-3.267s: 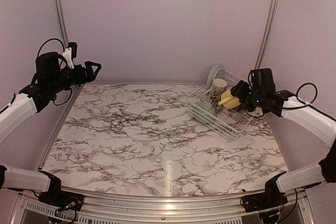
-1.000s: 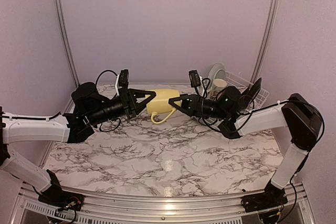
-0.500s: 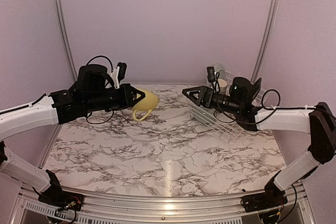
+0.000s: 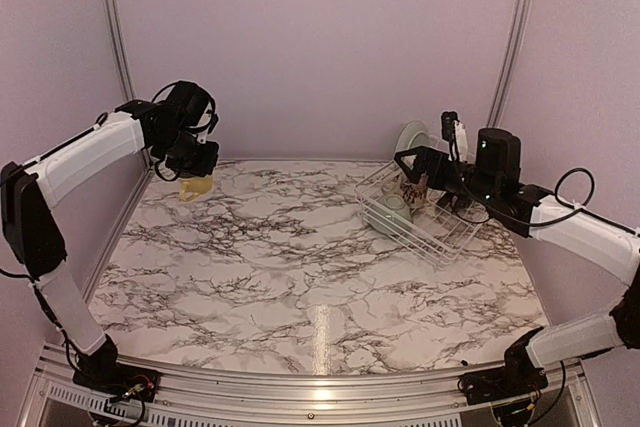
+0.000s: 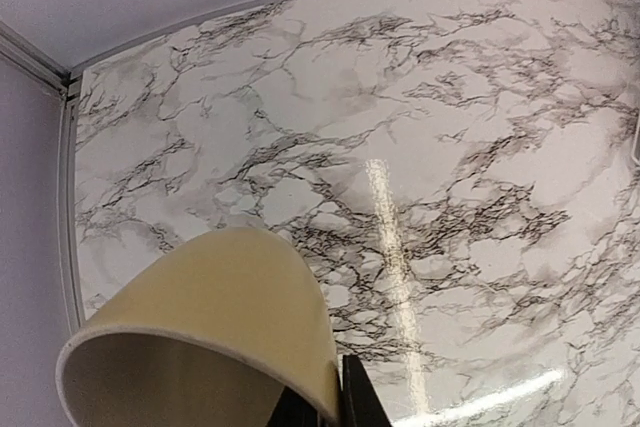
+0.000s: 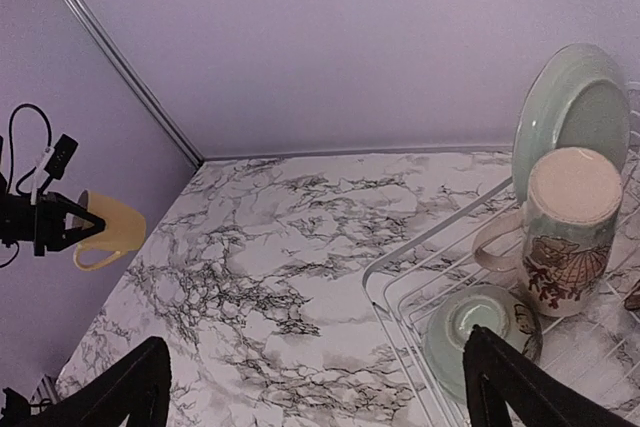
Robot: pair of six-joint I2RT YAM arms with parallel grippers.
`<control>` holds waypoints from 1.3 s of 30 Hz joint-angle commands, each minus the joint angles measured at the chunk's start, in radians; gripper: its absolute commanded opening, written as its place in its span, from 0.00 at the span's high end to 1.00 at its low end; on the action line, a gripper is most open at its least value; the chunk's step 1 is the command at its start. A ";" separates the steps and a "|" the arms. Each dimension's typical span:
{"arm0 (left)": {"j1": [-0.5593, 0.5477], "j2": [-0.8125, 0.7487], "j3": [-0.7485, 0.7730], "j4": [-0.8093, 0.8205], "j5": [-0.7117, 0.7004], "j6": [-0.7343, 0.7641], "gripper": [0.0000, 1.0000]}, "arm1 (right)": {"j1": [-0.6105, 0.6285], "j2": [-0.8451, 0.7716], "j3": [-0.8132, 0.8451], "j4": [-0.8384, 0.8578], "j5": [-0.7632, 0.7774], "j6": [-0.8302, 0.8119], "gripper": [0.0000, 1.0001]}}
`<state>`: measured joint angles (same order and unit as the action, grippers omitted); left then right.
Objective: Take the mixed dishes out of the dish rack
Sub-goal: Place the cup at the corner of the board.
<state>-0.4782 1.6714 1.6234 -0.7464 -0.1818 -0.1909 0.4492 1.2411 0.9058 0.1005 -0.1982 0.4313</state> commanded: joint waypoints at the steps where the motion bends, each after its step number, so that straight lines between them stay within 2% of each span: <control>1: 0.067 0.115 0.129 -0.206 -0.119 0.148 1.00 | -0.021 -0.033 0.009 -0.052 -0.012 -0.048 0.01; 4: 0.133 0.170 0.161 -0.205 -0.091 0.146 1.00 | -0.021 -0.027 0.038 -0.096 -0.014 -0.077 0.02; 11: 0.217 0.305 0.184 -0.194 -0.122 0.148 1.00 | -0.021 -0.037 0.055 -0.159 0.022 -0.095 0.02; 22: 0.311 0.339 0.117 -0.135 -0.014 0.128 1.00 | -0.021 0.014 0.077 -0.170 0.036 -0.090 0.01; 29: 0.334 0.369 0.106 -0.119 0.026 0.110 1.00 | -0.021 0.055 0.083 -0.153 0.019 -0.081 0.01; 34: 0.342 0.382 0.093 -0.112 0.037 0.107 0.96 | -0.022 0.055 0.083 -0.151 0.020 -0.086 0.02; 39: 0.343 0.384 0.087 -0.109 0.031 0.107 0.84 | -0.022 0.054 0.073 -0.144 0.017 -0.080 0.01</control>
<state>-0.1417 2.0457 1.7096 -0.8799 -0.1444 -0.0826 0.4316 1.2961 0.9489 -0.0536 -0.1741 0.3462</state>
